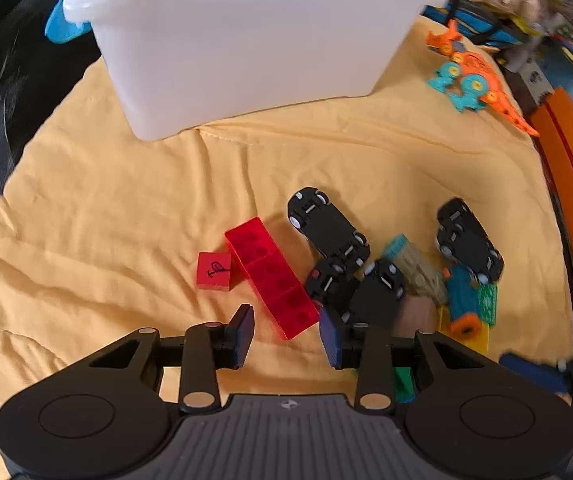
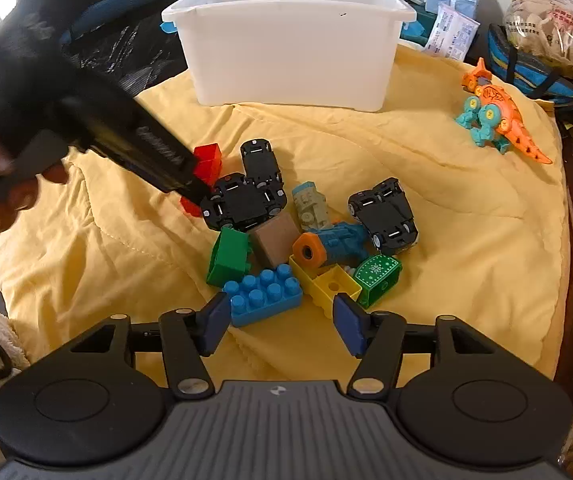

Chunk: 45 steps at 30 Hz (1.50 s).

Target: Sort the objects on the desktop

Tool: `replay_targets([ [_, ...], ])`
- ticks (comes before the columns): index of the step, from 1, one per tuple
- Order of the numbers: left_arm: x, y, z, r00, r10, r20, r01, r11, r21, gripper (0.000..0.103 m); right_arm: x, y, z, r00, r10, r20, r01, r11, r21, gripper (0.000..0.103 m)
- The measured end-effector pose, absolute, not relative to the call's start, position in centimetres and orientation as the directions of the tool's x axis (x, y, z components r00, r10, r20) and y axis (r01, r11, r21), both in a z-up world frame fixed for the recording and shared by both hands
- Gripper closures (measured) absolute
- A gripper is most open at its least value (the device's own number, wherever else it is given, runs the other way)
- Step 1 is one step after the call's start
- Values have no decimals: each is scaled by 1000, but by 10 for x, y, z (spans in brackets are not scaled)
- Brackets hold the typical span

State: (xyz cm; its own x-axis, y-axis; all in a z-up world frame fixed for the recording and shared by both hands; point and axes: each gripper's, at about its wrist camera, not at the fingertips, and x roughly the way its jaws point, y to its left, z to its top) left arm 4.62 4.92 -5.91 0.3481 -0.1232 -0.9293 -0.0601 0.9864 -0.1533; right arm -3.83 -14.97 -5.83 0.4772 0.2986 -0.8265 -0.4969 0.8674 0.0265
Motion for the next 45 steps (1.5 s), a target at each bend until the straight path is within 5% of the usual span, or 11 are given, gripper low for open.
replay_targets([
  [7,39,48,-63,337,-123,-933,38,992,-117,78,-46,-151,-60,479,285,-830,-464,885,36,42],
  [10,35,54,-65,314,-99,-944,103,992,-69,97,-46,-148,-63,470,304,-829,-456,888,67,42],
  [15,29,64,-62,310,-157,-938,166,980,-109,94,-42,-135,-73,451,311,-837,-441,893,94,42],
  [18,31,60,-57,325,-191,-926,205,970,-128,85,-37,-124,-79,453,292,-842,-412,907,94,42],
  [20,33,57,-55,339,-194,-921,220,968,-123,70,-34,-118,-81,471,271,-840,-400,914,71,42],
  [23,42,57,-53,362,-193,-912,206,971,-124,64,-30,-114,-85,498,203,-843,-366,931,9,53],
  [28,54,52,-57,344,-184,-921,197,973,-120,63,-39,-120,-85,474,181,-862,-368,930,-6,66],
  [38,50,62,-68,303,-204,-931,209,967,-144,75,-37,-130,-87,508,129,-852,-265,964,-12,62],
  [39,49,62,-66,306,-212,-928,215,965,-149,75,-35,-128,-88,505,121,-854,-273,962,-25,77],
  [45,36,67,-29,344,-256,-903,291,944,-156,75,-45,-120,-66,511,104,-853,-346,934,-93,76],
])
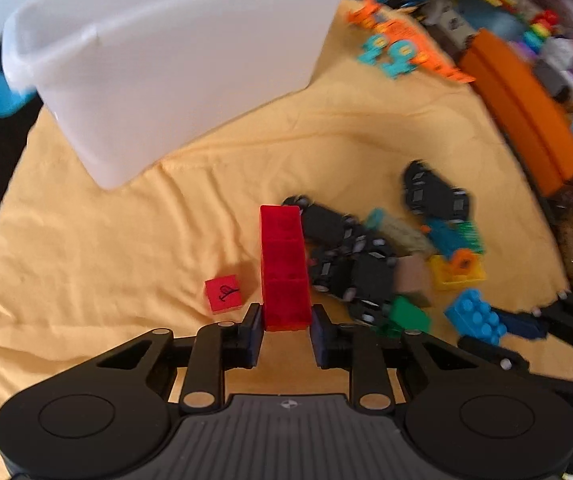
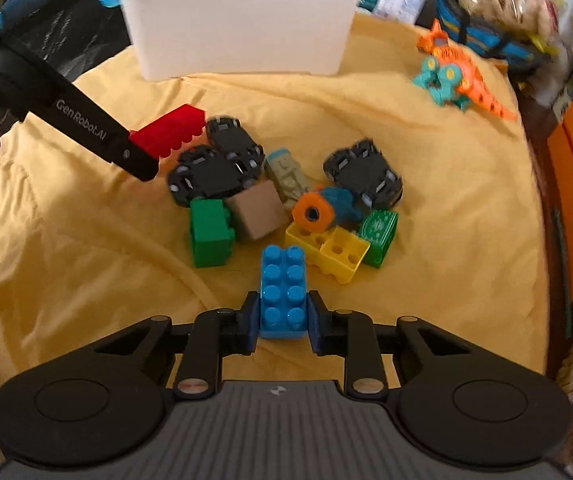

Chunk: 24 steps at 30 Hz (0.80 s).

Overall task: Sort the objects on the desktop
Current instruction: 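Carry both bricks over the white bin and open both grippers to drop them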

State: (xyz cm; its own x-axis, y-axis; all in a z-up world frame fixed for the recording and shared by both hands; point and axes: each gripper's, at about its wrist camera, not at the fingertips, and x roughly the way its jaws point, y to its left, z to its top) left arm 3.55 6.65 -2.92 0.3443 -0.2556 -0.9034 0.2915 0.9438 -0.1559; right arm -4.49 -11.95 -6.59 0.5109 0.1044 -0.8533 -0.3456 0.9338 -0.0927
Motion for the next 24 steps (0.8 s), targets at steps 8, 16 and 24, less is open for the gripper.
replay_targets([
  [8,38,83,49,474,-323,-819,309,932,-189,75,-32,-117,-6,614,132,-778,-387,910,-151,76],
  [16,84,97,98,622,-280,-731,257,955,-147,75,43,-94,55,755,197,-625,-401,893,-204,76],
  [24,155,105,78,637,-137,-759,123,990,-76,75,144,-64,59,733,236,-638,-415,899,-143,76],
])
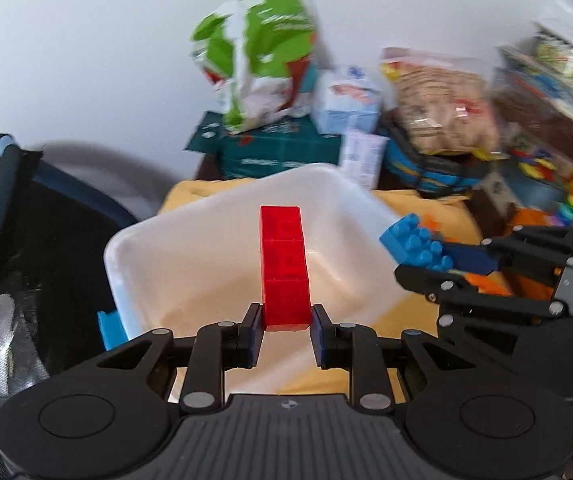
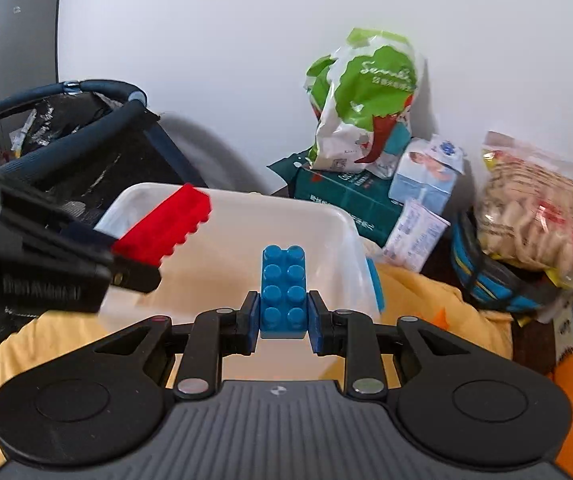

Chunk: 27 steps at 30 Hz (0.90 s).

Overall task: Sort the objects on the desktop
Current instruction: 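Carry both bricks over the white bin and open both grippers to drop them, then return to the toy pile and grasp the small red cube with the left gripper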

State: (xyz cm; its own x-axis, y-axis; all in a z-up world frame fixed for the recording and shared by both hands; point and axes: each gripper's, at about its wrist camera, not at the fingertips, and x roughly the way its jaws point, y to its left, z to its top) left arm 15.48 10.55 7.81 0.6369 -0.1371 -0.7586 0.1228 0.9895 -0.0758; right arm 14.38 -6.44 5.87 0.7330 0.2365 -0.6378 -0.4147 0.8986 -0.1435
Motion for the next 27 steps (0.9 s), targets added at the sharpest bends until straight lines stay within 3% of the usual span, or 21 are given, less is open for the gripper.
replay_targets([
  [5,175,115,60,590,-104,-800,76,994,-72,75,179,-56,36,677,224,-701,-419,901,-116,74],
  [10,159,122,66,607,-146,-781,73,989,-129,72,171,-63,35,683,241,-690,-428,897,-110,73],
  [14,129,118,78,621,-216,-754,173,975,-137,61,145,-76,43,706,268,-656,-435,894,-103,66],
  [17,100,106,74,606,-226,-763,284,957,-57,56,120,-88,45,708,288,-644,-444,891,-89,59],
  [21,70,98,40,542,-191,-818,333,943,0,55,77,-103,32,684,297,-666,-454,888,-70,59],
  [27,51,104,-24,403,-171,-899,281,958,-57,55,17,-114,-13,581,283,-763,-473,881,-33,59],
])
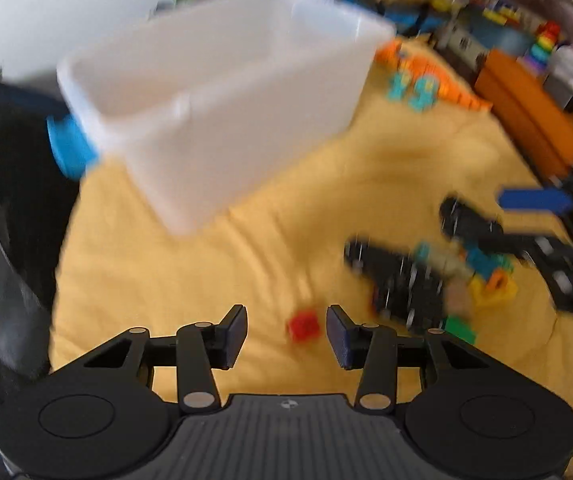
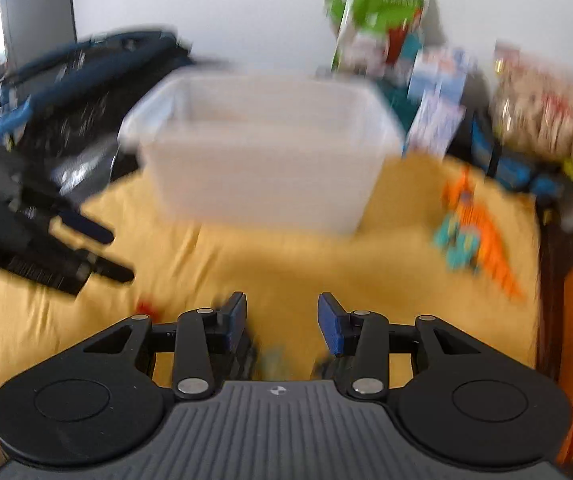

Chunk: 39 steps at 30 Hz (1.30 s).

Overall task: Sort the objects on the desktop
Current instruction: 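Return to the toy pile and grasp the small red cube with the left gripper, then grasp the silver toy car with the right gripper while the left holds the cube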

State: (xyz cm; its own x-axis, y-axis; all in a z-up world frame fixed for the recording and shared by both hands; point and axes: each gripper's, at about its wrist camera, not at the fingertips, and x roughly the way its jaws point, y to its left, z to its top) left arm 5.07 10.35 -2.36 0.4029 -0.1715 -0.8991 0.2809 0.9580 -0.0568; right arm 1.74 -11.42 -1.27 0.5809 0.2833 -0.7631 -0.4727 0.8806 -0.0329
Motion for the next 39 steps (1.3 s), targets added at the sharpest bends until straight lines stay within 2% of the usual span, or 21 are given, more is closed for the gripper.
replay_targets([
  [2,48,103,-38,378,-179,-909,272,959,-76,55,3,-111,-26,544,285,-789,-493,870,-25,59],
  [4,45,100,-48,366,-184,-912,268,960,-86,55,-8,-99,-35,535,258,-804,-526,847,-78,58],
  [8,44,95,-64,358,-163,-919,263,962,-68,55,-16,-73,-39,559,263,-786,-579,803,-143,55],
  [12,50,93,-69,362,-200,-910,265,958,-106,56,-13,-53,-51,575,236,-783,-608,764,-216,55],
  [13,52,93,-70,365,-207,-908,269,957,-110,65,-12,-49,-54,581,220,-783,-607,759,-237,55],
  [14,54,92,-71,365,-209,-907,278,955,-107,78,-11,-46,-57,588,201,-784,-606,751,-262,55],
  [18,54,91,-73,358,-212,-909,314,945,-96,79,-6,-39,-67,589,159,-792,-608,733,-305,55],
  [21,55,93,-73,349,-219,-911,324,941,-102,79,-4,-40,-73,558,156,-815,-612,740,-278,60],
  [22,55,93,-73,348,-219,-911,331,938,-99,79,-4,-40,-74,564,145,-813,-605,743,-288,69],
  [24,55,92,-73,350,-220,-911,345,934,-93,79,-3,-41,-73,582,128,-803,-586,751,-305,74],
  [27,55,93,-74,349,-221,-910,348,933,-93,79,-4,-50,-61,600,144,-787,-543,796,-269,83],
  [29,54,94,-74,353,-218,-910,352,932,-86,79,-9,-58,-47,614,183,-768,-522,824,-221,86],
  [33,52,92,-75,360,-203,-911,367,928,-62,79,-15,-80,-25,549,383,-743,-490,868,85,86],
  [36,53,91,-75,361,-200,-911,371,927,-56,79,-12,-93,-36,445,518,-730,-446,835,321,86],
  [39,52,90,-75,363,-193,-912,376,926,-46,79,-10,-99,-52,410,527,-744,-390,839,380,86],
])
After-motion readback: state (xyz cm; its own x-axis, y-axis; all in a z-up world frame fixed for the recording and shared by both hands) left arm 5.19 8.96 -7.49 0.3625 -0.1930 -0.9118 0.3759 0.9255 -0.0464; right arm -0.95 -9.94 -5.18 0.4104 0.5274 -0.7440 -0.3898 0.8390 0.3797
